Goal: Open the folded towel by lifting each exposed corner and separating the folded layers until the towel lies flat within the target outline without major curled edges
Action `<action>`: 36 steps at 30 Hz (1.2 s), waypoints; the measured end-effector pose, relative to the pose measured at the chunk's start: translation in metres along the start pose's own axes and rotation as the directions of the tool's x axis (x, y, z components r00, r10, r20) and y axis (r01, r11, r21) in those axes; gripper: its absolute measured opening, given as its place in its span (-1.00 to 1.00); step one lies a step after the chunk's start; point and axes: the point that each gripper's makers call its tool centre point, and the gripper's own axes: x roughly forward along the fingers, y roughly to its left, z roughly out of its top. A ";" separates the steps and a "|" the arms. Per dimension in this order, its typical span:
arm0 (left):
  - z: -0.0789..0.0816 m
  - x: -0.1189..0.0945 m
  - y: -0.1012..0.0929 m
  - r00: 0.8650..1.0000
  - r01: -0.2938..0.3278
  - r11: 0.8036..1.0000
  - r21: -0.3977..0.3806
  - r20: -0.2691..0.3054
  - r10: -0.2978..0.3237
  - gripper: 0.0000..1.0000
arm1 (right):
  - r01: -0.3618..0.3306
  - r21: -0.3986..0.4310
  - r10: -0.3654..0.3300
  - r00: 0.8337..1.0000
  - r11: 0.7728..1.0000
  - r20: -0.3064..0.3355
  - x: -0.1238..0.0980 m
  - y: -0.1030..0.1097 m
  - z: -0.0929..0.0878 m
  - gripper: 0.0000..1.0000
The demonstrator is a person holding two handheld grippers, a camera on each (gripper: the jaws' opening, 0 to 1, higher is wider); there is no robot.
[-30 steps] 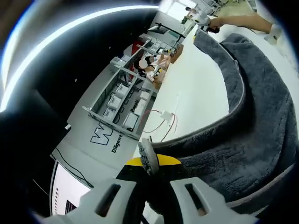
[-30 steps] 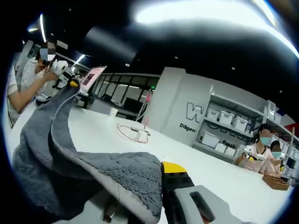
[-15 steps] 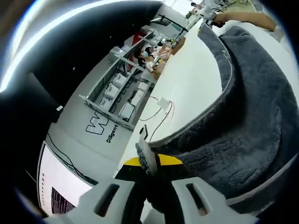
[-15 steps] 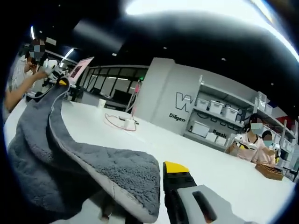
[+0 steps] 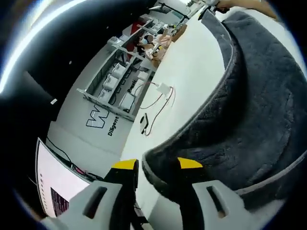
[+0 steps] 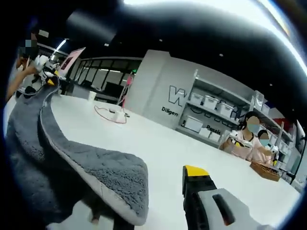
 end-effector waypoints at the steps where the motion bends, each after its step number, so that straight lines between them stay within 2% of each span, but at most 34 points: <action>1: 0.002 -0.001 0.001 1.000 -0.006 1.000 0.008 -0.002 0.006 -0.36 | 0.002 -0.005 -0.002 1.000 1.000 -0.006 0.000 0.000 -0.001 -0.33; 2: 0.004 -0.002 0.002 1.000 -0.013 1.000 0.016 -0.003 0.013 -0.36 | 0.003 -0.008 -0.003 1.000 1.000 -0.009 0.001 0.000 -0.001 -0.30; 5: 0.025 -0.007 0.010 0.996 -0.037 0.999 -0.022 0.082 0.039 -0.34 | 0.027 -0.029 -0.027 0.999 0.999 -0.026 -0.001 -0.004 -0.005 -0.17; 6: 0.030 -0.008 0.007 0.995 -0.032 0.999 -0.001 0.094 0.032 -0.34 | 0.041 -0.008 -0.041 0.999 0.999 -0.032 -0.002 -0.007 -0.007 -0.08; 8: 0.033 -0.009 0.005 0.994 -0.024 1.000 0.002 0.102 0.024 -0.37 | 0.054 -0.018 -0.054 0.998 0.998 -0.026 -0.002 -0.009 -0.006 0.05; 11: 0.045 -0.011 -0.001 0.990 0.000 1.000 0.007 0.140 -0.001 -0.39 | 0.053 -0.018 -0.054 0.998 0.998 -0.014 -0.003 -0.009 -0.004 0.09; 13: 0.049 -0.012 -0.004 0.990 0.007 1.000 0.022 0.140 -0.010 -0.41 | 0.046 -0.010 -0.046 0.999 0.999 -0.011 -0.002 -0.007 -0.003 0.11; 15: 0.053 -0.012 -0.006 0.990 0.011 0.999 0.038 0.138 -0.016 -0.40 | 0.047 -0.002 -0.047 0.999 0.999 -0.016 -0.002 -0.008 -0.004 0.29; 17: 0.058 -0.013 -0.007 0.990 0.022 1.000 0.022 0.139 -0.025 -0.39 | 0.057 0.019 -0.057 0.998 0.998 -0.012 -0.001 -0.010 -0.004 0.48; 21: 0.074 -0.014 -0.011 0.983 0.021 0.997 0.078 0.178 -0.034 -0.37 | 0.029 0.018 -0.029 0.999 0.999 0.016 -0.001 -0.007 0.001 0.46; 22: 0.083 -0.015 -0.014 0.978 0.032 0.997 0.074 0.203 -0.047 -0.38 | 0.023 0.012 -0.023 1.000 1.000 0.018 -0.001 -0.006 0.001 0.45; 25: 0.095 -0.015 -0.019 0.970 0.048 0.996 0.079 0.235 -0.066 -0.38 | 0.006 -0.028 -0.006 1.000 1.000 -0.007 0.001 0.001 -0.003 0.40; 29: 0.115 -0.011 -0.043 0.957 0.110 0.985 0.134 0.254 -0.142 -0.36 | 0.012 -0.053 -0.013 0.999 0.999 -0.030 0.003 0.003 -0.005 0.37; 32: 0.135 -0.006 -0.073 0.922 0.199 0.966 0.167 0.303 -0.242 -0.31 | 0.014 -0.057 -0.015 1.000 0.998 -0.024 0.001 0.002 -0.004 0.36; 34: 0.140 -0.003 -0.083 0.914 0.236 0.960 0.149 0.301 -0.271 -0.26 | 0.011 -0.050 -0.012 1.000 0.999 -0.019 0.001 0.002 -0.003 0.36; 36: 0.147 0.001 -0.091 0.909 0.245 0.955 0.167 0.303 -0.286 -0.24 | 0.013 -0.056 -0.014 1.000 0.998 -0.028 0.002 0.001 -0.006 0.35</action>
